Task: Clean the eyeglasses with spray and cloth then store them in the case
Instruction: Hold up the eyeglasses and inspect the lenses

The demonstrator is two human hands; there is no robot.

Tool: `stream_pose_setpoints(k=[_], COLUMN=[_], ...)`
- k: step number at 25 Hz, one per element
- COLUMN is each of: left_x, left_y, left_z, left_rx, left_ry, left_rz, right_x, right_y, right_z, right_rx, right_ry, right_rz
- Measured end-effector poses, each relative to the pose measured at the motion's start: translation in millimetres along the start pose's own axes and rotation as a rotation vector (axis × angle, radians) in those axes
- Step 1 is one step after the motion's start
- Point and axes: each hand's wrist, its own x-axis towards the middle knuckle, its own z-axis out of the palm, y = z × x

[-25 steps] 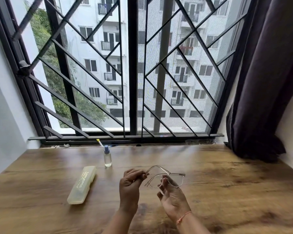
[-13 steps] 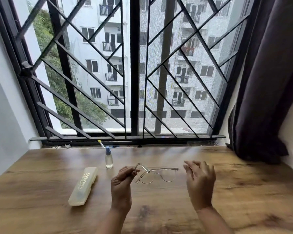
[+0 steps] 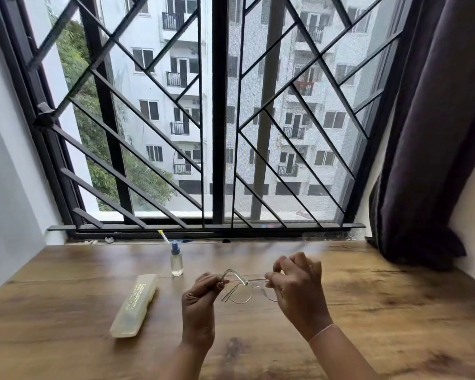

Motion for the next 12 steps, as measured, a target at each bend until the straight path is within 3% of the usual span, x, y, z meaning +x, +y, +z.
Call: stream_pose_setpoints(k=[12], left_x=[3.3], left_y=[6.2], left_z=[4.1], left_rx=[-0.005], left_ry=[0.018], left_rz=[0.023], right_x=[6.0], right_y=[3.3], right_z=[3.2], right_rx=[0.356], right_ry=[0.099], right_rz=[0.272])
